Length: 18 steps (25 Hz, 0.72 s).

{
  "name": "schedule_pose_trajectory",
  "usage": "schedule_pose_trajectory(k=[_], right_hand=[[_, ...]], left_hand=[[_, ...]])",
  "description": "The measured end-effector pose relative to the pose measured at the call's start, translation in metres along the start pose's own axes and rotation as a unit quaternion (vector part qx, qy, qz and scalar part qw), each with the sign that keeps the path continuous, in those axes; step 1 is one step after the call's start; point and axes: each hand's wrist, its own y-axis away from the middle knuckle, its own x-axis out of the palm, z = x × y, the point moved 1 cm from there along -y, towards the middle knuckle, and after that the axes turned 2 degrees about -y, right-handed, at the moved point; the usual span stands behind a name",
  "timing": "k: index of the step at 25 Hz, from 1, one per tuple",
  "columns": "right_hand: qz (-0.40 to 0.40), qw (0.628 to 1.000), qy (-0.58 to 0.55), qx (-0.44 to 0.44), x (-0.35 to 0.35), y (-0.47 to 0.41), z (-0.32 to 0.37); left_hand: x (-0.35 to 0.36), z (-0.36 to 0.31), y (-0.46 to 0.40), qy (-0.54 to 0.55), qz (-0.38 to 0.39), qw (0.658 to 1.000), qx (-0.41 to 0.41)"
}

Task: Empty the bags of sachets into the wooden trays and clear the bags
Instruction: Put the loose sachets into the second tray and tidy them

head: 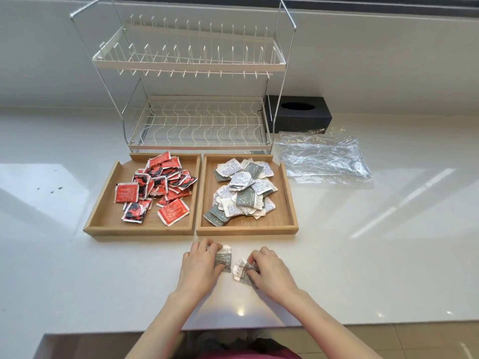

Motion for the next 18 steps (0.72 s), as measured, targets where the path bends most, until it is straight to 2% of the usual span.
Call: schedule_pose_trajectory(k=[3,7,11,18], right_hand=[[-0.012,0.999,-0.038,0.005,0.003,0.002,-0.001],[0.006,0.988,-0.150,0.025,-0.011,-0.002,-0.001],[-0.026,0.972,-0.230,0.030,-0.042,-0.011,-0.002],[-0.131,0.971,-0.195,0.049,-0.100,-0.044,-0.008]], left_hand=[[0.003,0.002,0.003,0.024,-0.020,0.999,0.010],[0.001,0.003,0.003,0.067,-0.036,0.996,0.036],[-0.021,-0.003,-0.005,0.142,-0.109,0.983,0.050],[-0.056,-0.017,-0.052,0.187,-0.179,0.961,0.099]])
